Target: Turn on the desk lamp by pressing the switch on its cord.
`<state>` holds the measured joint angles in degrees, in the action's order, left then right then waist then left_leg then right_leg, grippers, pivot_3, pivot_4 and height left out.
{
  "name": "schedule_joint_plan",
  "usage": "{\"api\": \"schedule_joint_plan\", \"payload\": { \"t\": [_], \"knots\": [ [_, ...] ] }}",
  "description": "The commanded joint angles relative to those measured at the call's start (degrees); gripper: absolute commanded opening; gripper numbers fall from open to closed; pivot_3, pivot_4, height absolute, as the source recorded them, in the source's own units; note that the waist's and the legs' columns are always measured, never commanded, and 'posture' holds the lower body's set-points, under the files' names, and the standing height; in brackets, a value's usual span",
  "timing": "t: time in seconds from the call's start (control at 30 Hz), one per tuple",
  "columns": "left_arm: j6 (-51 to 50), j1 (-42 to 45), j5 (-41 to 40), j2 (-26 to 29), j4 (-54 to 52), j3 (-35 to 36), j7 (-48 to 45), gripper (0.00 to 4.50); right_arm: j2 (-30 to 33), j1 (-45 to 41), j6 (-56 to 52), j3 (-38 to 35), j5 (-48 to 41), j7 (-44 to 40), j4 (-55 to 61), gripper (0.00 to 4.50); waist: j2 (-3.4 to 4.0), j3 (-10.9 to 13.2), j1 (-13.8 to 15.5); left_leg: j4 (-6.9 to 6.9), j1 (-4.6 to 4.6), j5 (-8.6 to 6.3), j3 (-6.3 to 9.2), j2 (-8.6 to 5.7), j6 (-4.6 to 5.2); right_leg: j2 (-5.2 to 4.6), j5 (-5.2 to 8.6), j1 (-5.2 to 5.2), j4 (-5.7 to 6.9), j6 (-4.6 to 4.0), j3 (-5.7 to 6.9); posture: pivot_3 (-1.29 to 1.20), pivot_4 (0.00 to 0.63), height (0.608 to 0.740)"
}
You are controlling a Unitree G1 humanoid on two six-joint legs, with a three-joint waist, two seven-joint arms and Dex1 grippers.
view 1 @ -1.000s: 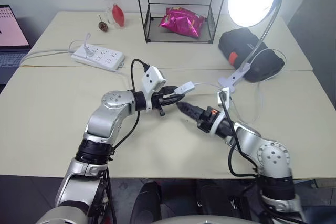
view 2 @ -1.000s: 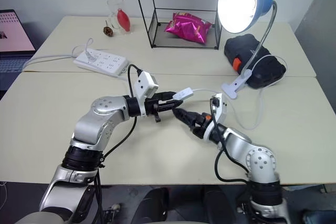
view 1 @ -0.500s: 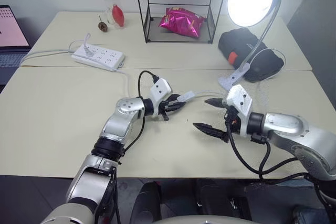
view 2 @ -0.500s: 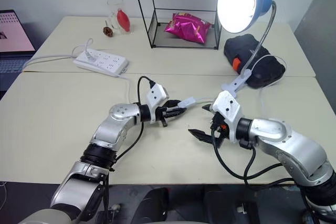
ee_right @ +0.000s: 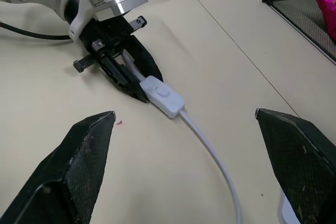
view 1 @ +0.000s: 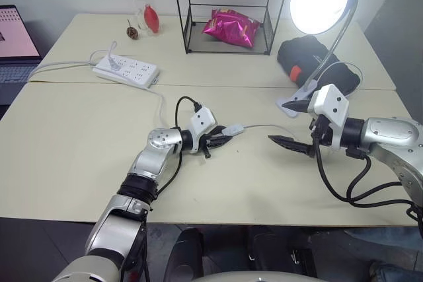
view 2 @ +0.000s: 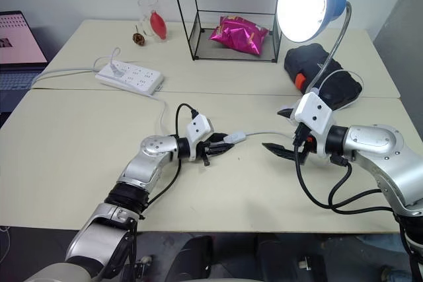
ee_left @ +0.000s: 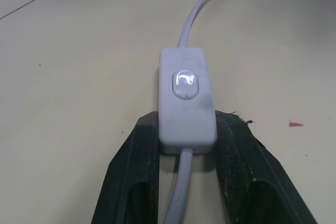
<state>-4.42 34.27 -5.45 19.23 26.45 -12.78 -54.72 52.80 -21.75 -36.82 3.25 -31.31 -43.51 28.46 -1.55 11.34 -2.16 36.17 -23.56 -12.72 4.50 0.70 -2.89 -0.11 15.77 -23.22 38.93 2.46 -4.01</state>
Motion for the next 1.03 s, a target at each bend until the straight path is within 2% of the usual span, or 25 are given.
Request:
{"api": "schedule_joint_plan", "payload": {
  "t": [0.03, 0.3, 0.5, 0.73, 0.83, 1.03],
  "knots": [
    [1.46, -0.3, -0.78, 0.16, -1.16, 0.87, -1.16, 2.53, -0.06, -0.08, 1.08, -2.14, 0.73, -1.19, 0.7, 4.5, 0.0, 0.0, 0.02, 0.0, 0.0, 0.0, 0.0, 0.0, 0.0, 0.0, 0.0, 0.0, 0.0, 0.0, 0.0, 0.0, 0.15, 0.74],
    [-1.48, -3.23, -2.53, 5.03, -10.04, 3.62, -2.62, 4.34, -0.68, 1.11, 2.29, -2.34, 2.01, -3.08, 0.35, 4.5, 0.0, 0.0, 0.04, 0.01, 0.03, 0.0, 0.01, 0.03, 0.0, 0.02, -0.02, 0.0, 0.04, -0.03, 0.0, 0.0, 0.15, 0.74],
    [-8.59, -6.66, -4.26, 11.43, -23.11, 9.09, 0.13, 4.34, -0.53, 3.38, 7.32, -4.38, 3.58, -6.41, -2.96, 4.5, 0.0, 0.0, 0.26, 0.04, 0.04, 0.0, 0.01, 0.03, 0.0, 0.0, -0.01, 0.03, 0.02, -0.01, 0.01, 0.0, 0.15, 0.74],
    [-15.01, -12.11, -7.58, 22.32, -34.94, 18.67, -0.03, 4.34, 0.28, 4.09, 14.5, -9.85, 4.47, -10.89, -10.91, 4.5, 0.0, 0.03, 0.1, 0.04, 0.1, 0.0, -0.04, 0.06, 0.0, -0.02, -0.01, 0.04, 0.06, -0.01, -0.01, 0.0, 0.15, 0.74],
    [-19.37, -14.32, -11.91, 24.53, -37.94, 23.19, 0.08, 4.34, 0.56, 4.05, 15.73, -11.28, 4.34, -12.94, -13.4, 4.5, 0.0, 0.03, 0.26, 0.05, 0.11, 0.0, -0.04, 0.08, 0.0, -0.02, 0.0, 0.06, 0.05, -0.01, 0.0, 0.0, 0.15, 0.74],
    [-18.75, -18.99, -12.74, 26.63, -40.47, 24.7, 0.1, 4.34, -0.39, 1.6, 16.6, -9.87, 5.91, -13.76, -16.63, 4.5, 0.0, 0.03, 0.27, 0.06, 0.12, 0.0, -0.06, 0.07, 0.0, -0.02, 0.01, 0.07, 0.05, 0.01, -0.01, 0.0, 0.15, 0.74]
  ]
}}
